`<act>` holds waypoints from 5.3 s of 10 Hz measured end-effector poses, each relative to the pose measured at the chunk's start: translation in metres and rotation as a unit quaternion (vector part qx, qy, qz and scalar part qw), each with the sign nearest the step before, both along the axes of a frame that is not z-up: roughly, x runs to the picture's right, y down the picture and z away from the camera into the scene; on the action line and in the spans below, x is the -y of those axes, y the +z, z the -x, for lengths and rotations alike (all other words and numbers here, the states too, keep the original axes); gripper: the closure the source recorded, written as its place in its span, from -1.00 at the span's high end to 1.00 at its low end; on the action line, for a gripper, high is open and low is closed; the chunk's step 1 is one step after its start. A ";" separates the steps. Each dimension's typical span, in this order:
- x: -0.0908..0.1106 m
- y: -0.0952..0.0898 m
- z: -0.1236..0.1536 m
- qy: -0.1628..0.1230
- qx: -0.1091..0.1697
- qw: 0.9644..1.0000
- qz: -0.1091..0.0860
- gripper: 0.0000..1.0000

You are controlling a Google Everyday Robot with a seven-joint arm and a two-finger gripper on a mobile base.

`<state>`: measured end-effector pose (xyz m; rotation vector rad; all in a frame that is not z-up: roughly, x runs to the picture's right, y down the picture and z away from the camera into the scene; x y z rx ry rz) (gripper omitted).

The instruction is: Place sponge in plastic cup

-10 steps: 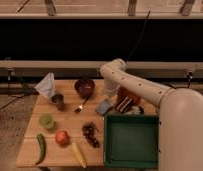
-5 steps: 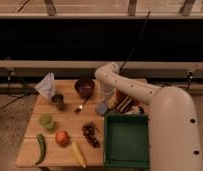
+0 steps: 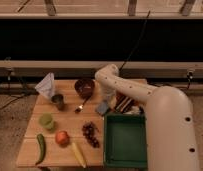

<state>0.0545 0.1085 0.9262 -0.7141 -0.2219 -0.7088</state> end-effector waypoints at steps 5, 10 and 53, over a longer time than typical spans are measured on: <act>0.004 -0.011 0.006 0.015 0.010 1.000 0.009 -0.98; 0.014 -0.093 0.044 0.006 0.070 0.998 0.005 -1.00; 0.008 -0.180 0.327 -0.177 0.300 0.936 -0.053 0.60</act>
